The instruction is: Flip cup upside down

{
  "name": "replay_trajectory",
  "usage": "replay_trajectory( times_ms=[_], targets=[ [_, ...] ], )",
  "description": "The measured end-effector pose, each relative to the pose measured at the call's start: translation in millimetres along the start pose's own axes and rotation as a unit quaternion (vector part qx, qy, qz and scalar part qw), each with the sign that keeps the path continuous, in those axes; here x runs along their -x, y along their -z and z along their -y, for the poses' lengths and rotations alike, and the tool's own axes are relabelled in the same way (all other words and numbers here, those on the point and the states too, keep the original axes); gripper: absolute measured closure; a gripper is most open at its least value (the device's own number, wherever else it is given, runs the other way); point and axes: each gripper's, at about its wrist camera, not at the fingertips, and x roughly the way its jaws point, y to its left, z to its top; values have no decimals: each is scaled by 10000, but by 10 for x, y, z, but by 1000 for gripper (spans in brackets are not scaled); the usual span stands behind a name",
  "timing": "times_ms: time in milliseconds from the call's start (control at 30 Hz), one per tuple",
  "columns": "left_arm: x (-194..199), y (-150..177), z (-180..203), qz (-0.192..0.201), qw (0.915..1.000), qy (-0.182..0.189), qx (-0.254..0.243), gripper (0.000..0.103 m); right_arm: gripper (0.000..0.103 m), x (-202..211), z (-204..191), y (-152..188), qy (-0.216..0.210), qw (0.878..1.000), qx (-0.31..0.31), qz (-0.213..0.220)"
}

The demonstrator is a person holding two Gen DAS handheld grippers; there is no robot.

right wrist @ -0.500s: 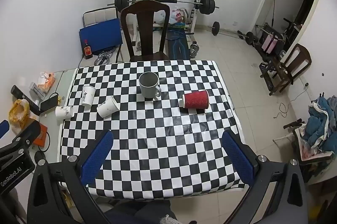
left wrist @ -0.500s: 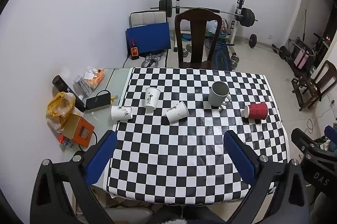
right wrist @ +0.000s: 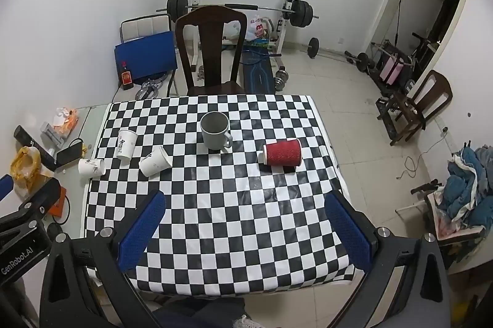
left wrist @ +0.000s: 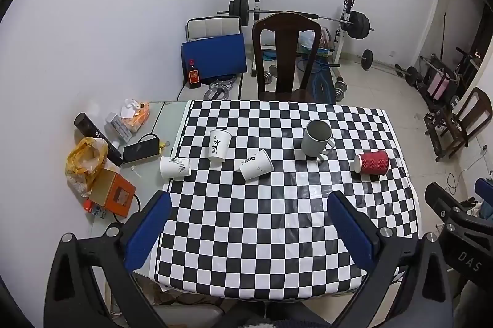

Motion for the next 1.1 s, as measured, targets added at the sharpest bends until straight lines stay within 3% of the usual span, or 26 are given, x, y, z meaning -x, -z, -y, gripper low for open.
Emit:
replay_trajectory(
  times_ms=[200,1100],
  targets=[
    [-9,-2,-1,9,10000,-10,24,0,0,59,17,-168,41,10000,16,31],
    [158,-169,240,57,10000,53,25,0,0,150,42,-138,25,10000,-7,94]
  ],
)
